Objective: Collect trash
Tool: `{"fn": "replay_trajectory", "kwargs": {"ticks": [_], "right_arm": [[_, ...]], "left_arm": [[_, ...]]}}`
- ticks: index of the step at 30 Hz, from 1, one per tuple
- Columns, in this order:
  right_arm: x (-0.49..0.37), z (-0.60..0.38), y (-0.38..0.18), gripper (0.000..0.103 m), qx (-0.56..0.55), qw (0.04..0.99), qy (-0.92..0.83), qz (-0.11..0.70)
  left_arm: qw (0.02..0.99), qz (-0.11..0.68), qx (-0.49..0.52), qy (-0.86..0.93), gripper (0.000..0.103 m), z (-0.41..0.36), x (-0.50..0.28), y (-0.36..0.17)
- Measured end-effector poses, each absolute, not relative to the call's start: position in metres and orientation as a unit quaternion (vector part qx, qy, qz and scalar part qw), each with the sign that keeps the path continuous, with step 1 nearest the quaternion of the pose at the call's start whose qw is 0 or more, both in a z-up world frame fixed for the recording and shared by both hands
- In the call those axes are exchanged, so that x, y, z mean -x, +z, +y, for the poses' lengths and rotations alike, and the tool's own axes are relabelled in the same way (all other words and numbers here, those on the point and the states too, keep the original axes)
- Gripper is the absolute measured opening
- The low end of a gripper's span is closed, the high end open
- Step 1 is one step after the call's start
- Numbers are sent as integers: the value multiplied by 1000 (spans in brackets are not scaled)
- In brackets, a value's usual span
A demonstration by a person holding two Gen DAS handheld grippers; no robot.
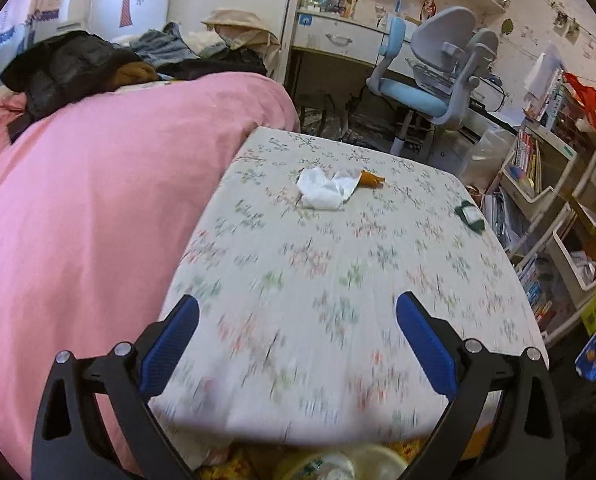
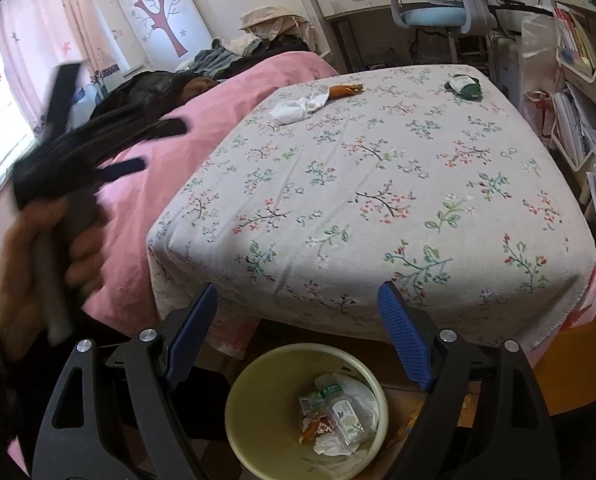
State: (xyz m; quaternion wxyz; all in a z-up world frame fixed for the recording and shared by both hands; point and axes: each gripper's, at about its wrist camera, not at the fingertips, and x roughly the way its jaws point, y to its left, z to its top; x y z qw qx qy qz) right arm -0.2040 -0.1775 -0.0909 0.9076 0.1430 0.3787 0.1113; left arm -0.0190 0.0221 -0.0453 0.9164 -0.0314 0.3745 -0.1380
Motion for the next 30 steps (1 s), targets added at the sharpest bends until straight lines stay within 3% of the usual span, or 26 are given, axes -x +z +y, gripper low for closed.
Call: {"fn": "replay_trajectory", "kwargs": {"ticks": [16, 18, 21, 23, 26, 30], "right_arm": [[169, -173, -115, 79, -158, 889, 123, 411], [162, -175, -118, 79, -164, 887, 122, 414], [156, -175, -116, 83, -165, 889, 125, 408], [151, -174, -114, 83, -160, 890, 127, 407], [149, -176, -108, 83, -164, 893, 130, 398], [145, -176, -96, 83, -156, 903, 134, 378]], "left_arm": [[911, 393, 6, -124, 94, -39, -137, -87], [908, 399, 5, -130, 84, -42, -146, -91], [892, 426, 1, -153, 55, -45, -157, -102], [881, 442, -12, -168, 23, -47, -160, -107], [869, 455, -17, -192, 7, -45, -155, -105], [860, 460, 1, -221, 6, -22, -141, -78]]}}
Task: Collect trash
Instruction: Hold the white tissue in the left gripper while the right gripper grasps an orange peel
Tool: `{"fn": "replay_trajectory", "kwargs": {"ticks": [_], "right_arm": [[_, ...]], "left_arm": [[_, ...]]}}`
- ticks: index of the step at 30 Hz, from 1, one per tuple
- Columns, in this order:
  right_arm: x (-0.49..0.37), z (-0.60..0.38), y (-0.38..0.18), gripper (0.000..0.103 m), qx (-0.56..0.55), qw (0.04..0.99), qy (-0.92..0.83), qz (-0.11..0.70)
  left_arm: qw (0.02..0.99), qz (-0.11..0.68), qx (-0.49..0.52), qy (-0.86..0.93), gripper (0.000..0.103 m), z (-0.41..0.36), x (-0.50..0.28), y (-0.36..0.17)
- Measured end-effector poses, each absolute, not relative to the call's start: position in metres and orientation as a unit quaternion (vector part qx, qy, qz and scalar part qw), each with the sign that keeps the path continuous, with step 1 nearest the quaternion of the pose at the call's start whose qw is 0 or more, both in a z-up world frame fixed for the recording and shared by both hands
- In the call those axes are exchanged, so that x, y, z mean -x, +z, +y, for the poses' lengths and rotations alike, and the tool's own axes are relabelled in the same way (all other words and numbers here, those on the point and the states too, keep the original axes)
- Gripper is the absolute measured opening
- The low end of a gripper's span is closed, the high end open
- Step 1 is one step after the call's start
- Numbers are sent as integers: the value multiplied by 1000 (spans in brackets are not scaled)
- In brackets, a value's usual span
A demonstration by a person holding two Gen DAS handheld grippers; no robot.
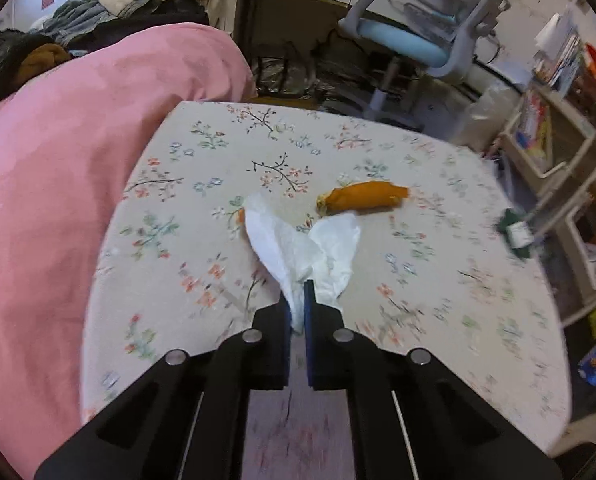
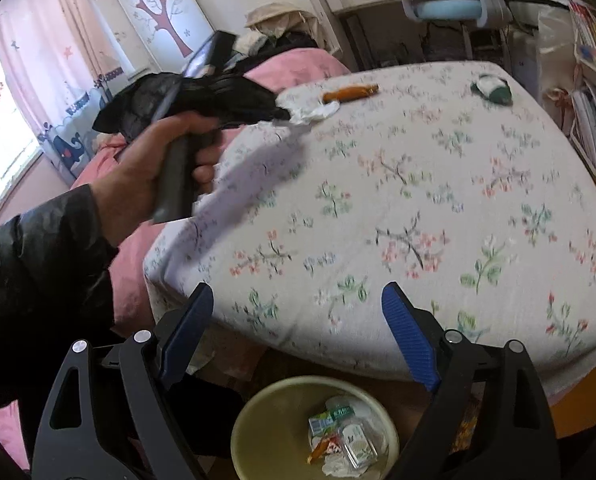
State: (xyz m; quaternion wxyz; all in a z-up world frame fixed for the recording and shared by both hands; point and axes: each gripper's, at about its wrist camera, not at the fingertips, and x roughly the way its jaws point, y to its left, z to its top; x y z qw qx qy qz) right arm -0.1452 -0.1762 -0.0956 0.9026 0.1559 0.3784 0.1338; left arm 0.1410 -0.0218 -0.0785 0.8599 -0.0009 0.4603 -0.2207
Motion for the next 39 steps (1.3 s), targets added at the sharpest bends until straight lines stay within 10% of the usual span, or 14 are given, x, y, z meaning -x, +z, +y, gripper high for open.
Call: {"fn": "replay_trajectory", "kwargs": {"ticks": [15, 19, 23, 28, 33, 39], "right_arm": [[-69, -128, -54, 75, -60, 907, 190, 372], [-139, -122, -79, 69, -59, 892, 170, 415], [-186, -116, -101, 68, -52, 885, 148, 439], [-218, -102, -118, 58, -26, 883, 141, 448], [-227, -95, -122, 19, -3, 887, 128, 444], [-184, -110, -115, 17, -11, 886, 139, 443]], "left_arm": [[804, 562, -36, -192, 10, 37, -95, -94], [798, 564, -25, -213, 43, 36, -99, -96], [800, 547, -33, -242, 55, 26, -98, -89], [795, 555, -74, -234, 55, 11, -102, -102], [802, 542, -105, -230, 51, 0, -101, -108], [800, 542, -73, -246, 13, 2, -103, -108]]}}
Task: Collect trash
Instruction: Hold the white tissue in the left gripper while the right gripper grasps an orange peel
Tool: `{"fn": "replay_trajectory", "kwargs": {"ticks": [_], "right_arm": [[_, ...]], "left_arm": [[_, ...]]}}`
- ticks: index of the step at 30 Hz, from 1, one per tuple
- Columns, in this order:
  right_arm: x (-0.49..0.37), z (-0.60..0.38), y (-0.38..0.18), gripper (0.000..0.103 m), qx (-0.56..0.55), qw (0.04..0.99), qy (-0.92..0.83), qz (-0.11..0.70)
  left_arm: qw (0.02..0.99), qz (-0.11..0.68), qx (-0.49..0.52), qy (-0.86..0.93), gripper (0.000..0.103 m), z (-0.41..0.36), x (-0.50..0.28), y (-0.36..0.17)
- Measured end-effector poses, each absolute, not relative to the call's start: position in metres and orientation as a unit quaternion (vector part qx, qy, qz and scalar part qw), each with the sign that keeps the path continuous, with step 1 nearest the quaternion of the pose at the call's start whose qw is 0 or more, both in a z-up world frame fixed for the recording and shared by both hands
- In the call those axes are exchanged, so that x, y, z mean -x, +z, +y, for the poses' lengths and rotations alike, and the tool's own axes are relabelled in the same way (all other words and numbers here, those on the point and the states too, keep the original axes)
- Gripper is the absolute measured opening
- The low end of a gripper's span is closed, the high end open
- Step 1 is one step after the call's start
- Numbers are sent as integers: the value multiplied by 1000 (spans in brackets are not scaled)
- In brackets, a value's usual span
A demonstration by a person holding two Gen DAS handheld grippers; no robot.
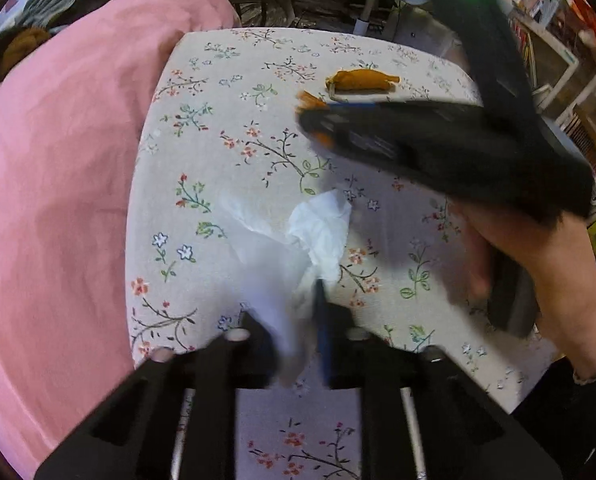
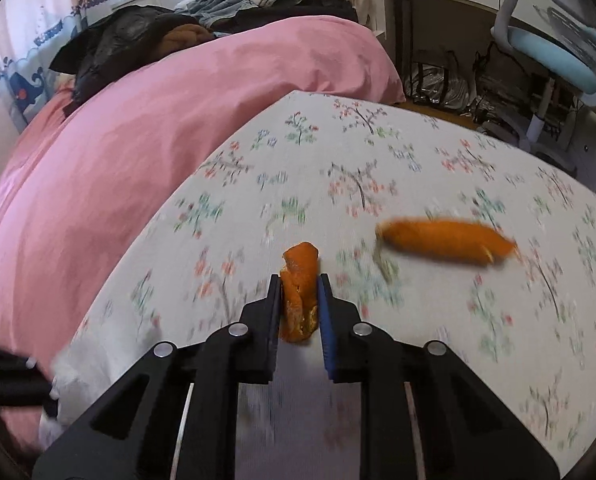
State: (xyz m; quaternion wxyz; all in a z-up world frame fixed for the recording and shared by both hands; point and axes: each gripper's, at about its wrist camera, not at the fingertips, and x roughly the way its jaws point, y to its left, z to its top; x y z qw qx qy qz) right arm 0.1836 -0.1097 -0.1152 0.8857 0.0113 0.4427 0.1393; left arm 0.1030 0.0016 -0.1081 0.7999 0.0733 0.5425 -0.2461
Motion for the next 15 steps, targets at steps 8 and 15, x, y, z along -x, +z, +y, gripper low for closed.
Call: {"fn": "replay_trajectory", "kwargs": {"ticks": [8, 15], "right_arm": [[-74, -160, -83, 17, -32, 886, 158, 435], [10, -216, -62, 17, -115, 893, 145, 410]], "left_arm": [[838, 480, -12, -259, 11, 14, -86, -71], [865, 419, -18, -274, 11, -2, -54, -46]]}}
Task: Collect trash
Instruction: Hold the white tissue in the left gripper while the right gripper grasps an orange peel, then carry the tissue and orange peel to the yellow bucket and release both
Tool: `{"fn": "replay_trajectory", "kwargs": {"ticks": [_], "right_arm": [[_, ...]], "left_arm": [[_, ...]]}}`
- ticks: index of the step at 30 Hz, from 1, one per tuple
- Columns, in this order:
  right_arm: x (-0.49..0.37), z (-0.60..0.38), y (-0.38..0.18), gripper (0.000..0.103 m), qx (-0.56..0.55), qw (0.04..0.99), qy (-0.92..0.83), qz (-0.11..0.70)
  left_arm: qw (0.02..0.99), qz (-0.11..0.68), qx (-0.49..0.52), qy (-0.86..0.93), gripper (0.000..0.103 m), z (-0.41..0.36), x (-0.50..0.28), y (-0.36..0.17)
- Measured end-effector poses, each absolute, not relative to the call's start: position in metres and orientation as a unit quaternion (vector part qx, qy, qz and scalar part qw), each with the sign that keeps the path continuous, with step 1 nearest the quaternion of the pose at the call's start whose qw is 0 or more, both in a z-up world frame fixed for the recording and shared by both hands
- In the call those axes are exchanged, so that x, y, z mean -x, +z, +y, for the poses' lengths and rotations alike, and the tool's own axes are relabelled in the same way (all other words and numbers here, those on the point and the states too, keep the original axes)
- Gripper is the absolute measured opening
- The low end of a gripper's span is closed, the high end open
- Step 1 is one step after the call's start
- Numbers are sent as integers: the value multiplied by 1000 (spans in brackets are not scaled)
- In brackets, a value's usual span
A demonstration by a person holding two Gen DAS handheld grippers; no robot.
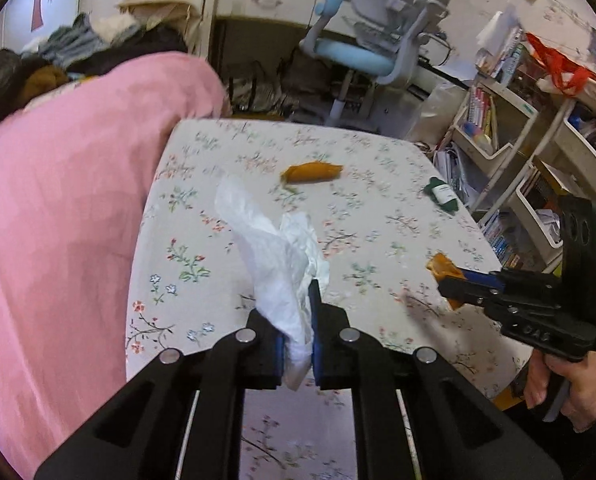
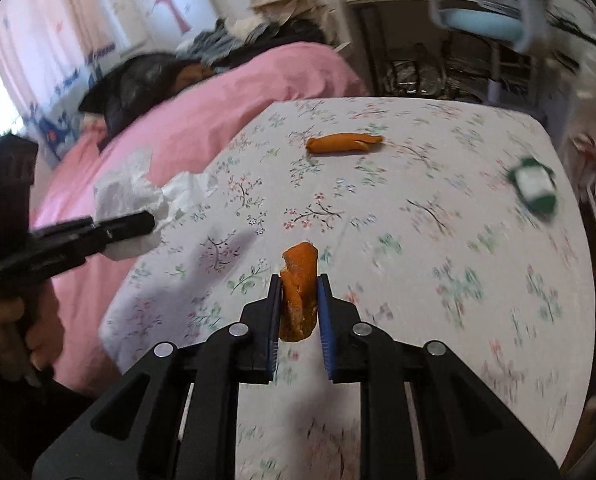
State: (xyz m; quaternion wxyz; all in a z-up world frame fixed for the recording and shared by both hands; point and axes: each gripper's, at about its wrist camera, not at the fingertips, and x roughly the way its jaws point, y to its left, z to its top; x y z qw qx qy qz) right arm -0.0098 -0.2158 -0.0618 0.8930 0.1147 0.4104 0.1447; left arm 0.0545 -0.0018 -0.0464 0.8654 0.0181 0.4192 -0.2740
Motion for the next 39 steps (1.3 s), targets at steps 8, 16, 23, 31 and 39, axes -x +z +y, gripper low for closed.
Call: {"fn": "replay_trajectory", "kwargs": {"ticks": [8, 16, 23, 31, 39], "right_arm": [[48, -220, -46, 17, -143, 899, 155, 385], [71, -212, -44, 17, -145, 900, 167, 376], [79, -198, -45, 17, -129, 901, 174, 376], [97, -184, -49, 17, -131, 898, 191, 373], [144, -157, -64, 17, -126, 881, 225, 396]], "left_arm": [[885, 377, -58, -267, 11, -16, -3, -34], [898, 354, -54, -255, 11, -13, 21, -27], [904, 339, -58, -253, 11, -15, 29, -25], [901, 345, 6, -263, 11, 4, 28, -22], [897, 351, 24, -269, 11, 10, 50, -27]]}}
